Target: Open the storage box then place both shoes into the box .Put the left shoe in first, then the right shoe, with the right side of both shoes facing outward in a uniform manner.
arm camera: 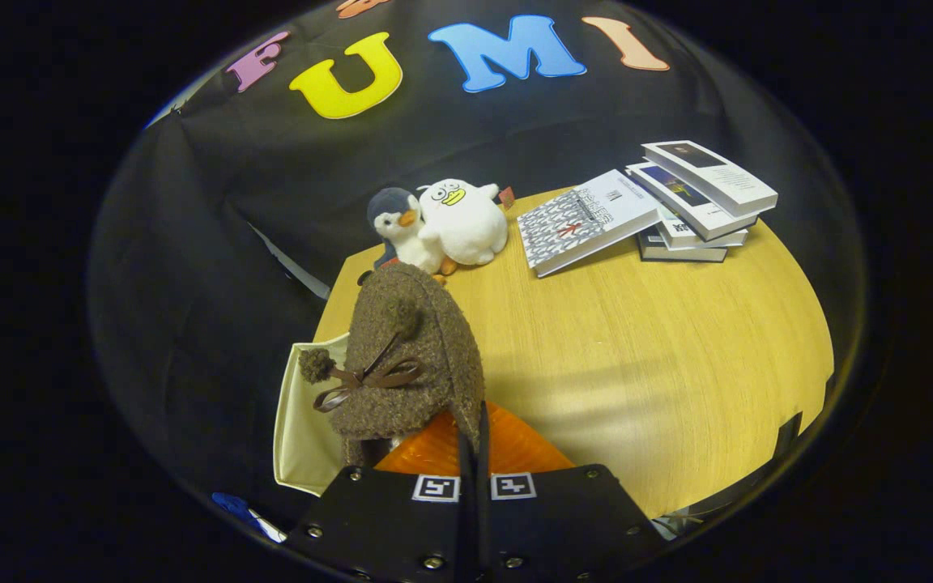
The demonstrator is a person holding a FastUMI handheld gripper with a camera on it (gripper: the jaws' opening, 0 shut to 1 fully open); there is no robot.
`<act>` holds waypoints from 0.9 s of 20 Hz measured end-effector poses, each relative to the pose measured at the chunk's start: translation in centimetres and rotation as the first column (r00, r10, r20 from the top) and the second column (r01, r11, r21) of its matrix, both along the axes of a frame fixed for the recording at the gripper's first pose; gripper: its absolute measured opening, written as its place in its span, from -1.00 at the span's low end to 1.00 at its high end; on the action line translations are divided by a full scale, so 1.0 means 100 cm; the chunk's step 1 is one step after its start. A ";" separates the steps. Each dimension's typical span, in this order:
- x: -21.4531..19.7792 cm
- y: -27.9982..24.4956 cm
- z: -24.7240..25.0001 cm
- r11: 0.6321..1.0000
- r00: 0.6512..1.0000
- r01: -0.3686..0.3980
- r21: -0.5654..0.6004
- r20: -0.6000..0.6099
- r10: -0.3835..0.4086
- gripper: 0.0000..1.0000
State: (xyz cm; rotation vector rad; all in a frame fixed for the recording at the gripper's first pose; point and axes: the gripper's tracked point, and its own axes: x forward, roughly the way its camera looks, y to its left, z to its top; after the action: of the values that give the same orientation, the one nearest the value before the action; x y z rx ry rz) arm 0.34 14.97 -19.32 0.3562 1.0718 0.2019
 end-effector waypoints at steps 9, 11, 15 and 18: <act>0.000 0.084 0.016 0.996 0.999 -0.040 0.080 0.027 0.038 -1.00; -0.002 0.100 0.012 0.996 0.999 -0.050 0.080 0.024 0.049 -1.00; -0.007 0.121 -0.006 0.997 0.999 -0.049 0.066 0.003 0.049 -1.00; -0.011 0.127 -0.025 0.999 0.999 -0.038 0.023 -0.017 0.039 -1.00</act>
State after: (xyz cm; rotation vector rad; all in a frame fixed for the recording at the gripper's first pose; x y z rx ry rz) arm -0.81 27.65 -21.82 0.3580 1.0951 0.2457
